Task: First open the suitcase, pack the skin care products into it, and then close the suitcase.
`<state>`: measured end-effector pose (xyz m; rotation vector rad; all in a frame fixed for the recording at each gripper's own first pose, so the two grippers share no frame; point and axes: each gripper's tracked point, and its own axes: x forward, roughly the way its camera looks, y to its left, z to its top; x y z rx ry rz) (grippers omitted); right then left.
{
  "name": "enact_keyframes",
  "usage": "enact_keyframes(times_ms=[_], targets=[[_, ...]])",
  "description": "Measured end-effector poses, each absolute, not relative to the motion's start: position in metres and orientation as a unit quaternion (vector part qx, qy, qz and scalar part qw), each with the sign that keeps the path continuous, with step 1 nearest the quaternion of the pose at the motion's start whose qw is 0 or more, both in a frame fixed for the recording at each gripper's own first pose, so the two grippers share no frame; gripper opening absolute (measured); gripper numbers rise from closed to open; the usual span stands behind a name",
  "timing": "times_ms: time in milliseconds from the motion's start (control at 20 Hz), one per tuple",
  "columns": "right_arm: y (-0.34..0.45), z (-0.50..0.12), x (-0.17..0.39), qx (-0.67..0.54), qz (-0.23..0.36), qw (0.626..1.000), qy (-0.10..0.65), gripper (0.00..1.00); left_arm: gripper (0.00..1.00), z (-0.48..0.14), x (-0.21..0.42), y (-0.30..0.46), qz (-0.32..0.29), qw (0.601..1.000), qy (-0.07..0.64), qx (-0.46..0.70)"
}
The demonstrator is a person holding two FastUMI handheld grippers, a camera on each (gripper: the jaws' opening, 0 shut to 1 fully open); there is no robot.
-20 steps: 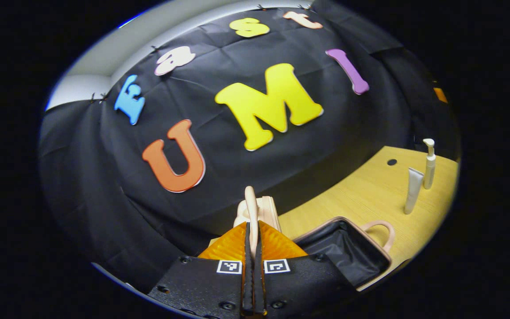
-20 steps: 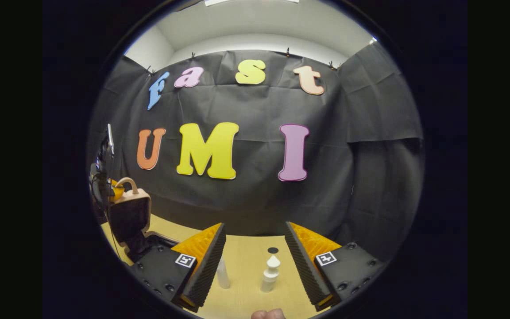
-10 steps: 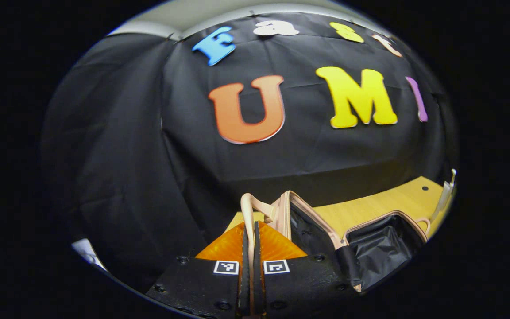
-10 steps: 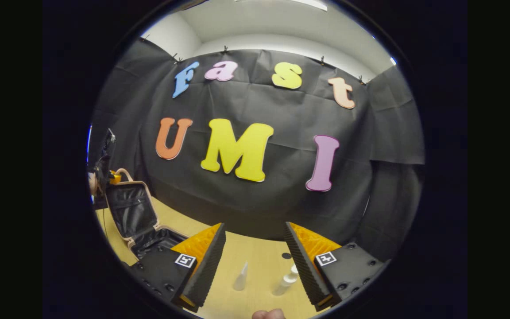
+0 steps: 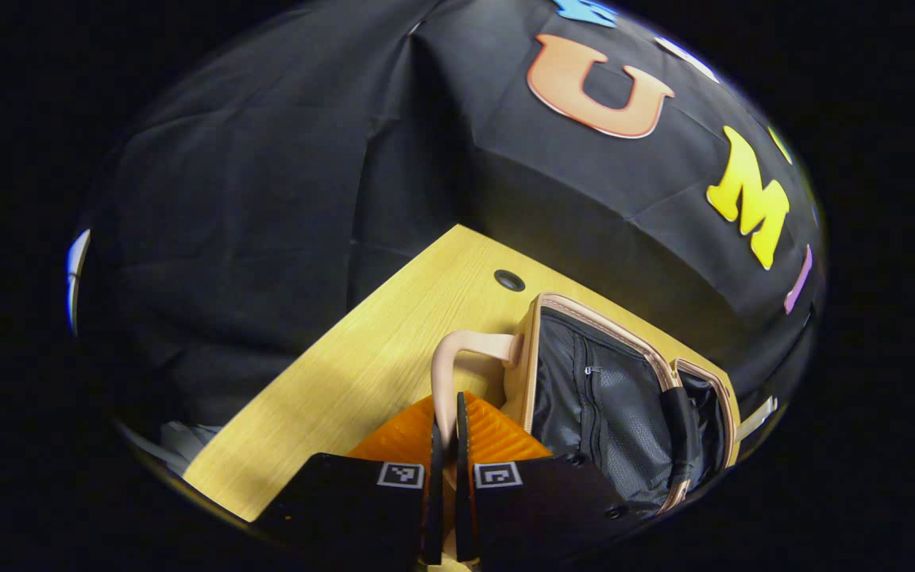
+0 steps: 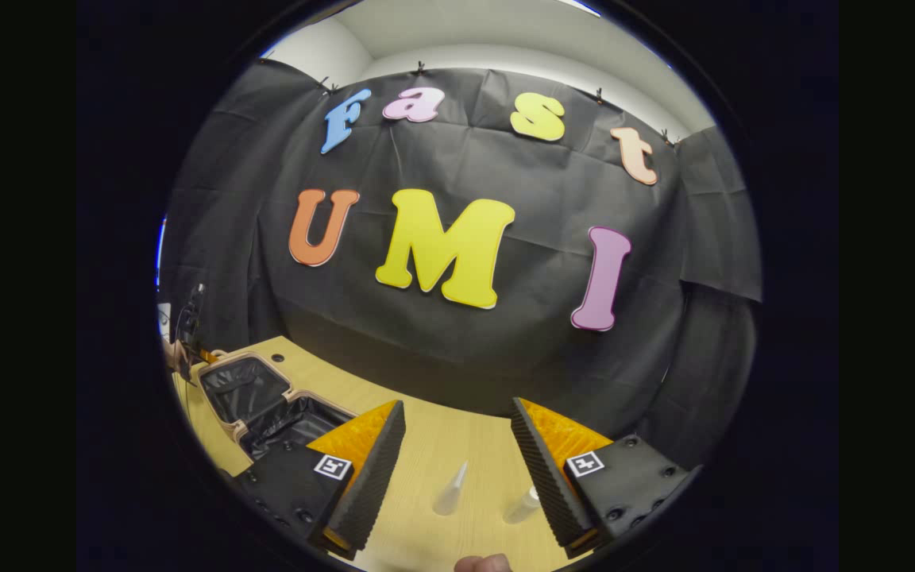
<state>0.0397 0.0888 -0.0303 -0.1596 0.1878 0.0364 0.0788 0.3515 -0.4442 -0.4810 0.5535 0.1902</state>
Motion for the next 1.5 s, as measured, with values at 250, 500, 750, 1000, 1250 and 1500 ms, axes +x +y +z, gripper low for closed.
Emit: enact_keyframes(times_ms=[250,500,750,1000,1250,1500], targets=[[0.088,-0.036,0.040,-0.066,0.024,0.992,0.102,0.80,0.37,-0.443,0.061,0.374,0.146,0.923,0.279,-0.222],[0.066,-0.033,0.037,-0.038,0.018,0.995,0.090,0.80,0.94,-0.334,0.044,0.352,0.193,0.950,0.195,-0.150],[0.026,-0.034,0.031,-0.013,0.004,0.997,0.078,0.80,0.96,-0.213,0.026,0.268,0.197,0.970,0.108,-0.089],[-0.029,-0.038,0.019,-0.007,-0.012,0.997,0.070,0.79,0.98,-0.185,0.020,0.147,0.160,0.977,0.088,-0.109],[-0.072,-0.057,0.007,0.003,-0.017,0.996,0.086,0.80,1.00,-0.197,0.023,0.004,0.086,0.989,0.104,-0.059],[-0.114,-0.085,-0.002,-0.003,-0.032,0.993,0.112,0.78,0.98,-0.223,0.028,-0.135,-0.038,0.991,0.121,-0.042]])
